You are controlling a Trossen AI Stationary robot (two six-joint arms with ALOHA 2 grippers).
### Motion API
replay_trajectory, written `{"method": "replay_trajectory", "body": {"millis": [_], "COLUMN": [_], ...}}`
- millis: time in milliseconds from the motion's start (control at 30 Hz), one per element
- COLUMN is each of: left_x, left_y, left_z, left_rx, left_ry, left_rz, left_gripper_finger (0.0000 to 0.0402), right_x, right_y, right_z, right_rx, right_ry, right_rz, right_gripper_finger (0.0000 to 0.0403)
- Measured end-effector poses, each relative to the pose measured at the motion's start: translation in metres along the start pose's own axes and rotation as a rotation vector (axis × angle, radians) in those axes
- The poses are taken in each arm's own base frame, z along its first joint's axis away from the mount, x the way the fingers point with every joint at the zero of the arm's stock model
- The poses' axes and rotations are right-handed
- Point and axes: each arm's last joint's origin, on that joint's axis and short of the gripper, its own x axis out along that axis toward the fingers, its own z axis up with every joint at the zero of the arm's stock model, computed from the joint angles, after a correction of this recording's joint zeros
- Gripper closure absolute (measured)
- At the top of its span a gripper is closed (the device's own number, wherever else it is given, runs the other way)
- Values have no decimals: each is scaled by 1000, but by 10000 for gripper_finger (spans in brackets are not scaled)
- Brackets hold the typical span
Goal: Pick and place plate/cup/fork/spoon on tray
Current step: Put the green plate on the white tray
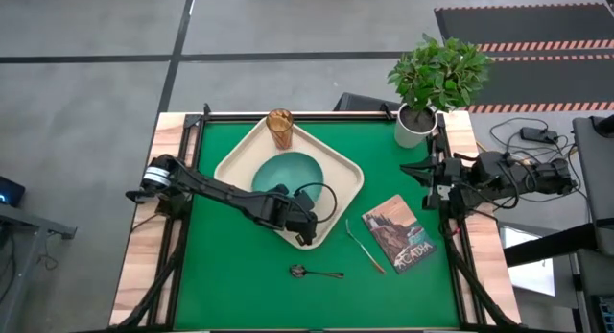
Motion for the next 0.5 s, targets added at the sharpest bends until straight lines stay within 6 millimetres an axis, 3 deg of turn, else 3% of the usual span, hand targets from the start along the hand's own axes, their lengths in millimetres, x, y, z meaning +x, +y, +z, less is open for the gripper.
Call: {"method": "replay_trajectory", "body": {"millis": [333, 500], "left_x": [7, 15], "left_y": [7, 26], "left_z": [-3, -12], "left_rx": [-26, -65], "left_ry": [19, 99], "left_rz": [24, 143], "left_gripper_finger": [326, 320], "right_x": [0, 0], "right_y": [1, 1], "right_z": [-3, -6], "right_rx": [18, 58], "right_ry": [28, 64], "right_rz": [7, 13], "right_gripper_finger": [394, 394]}}
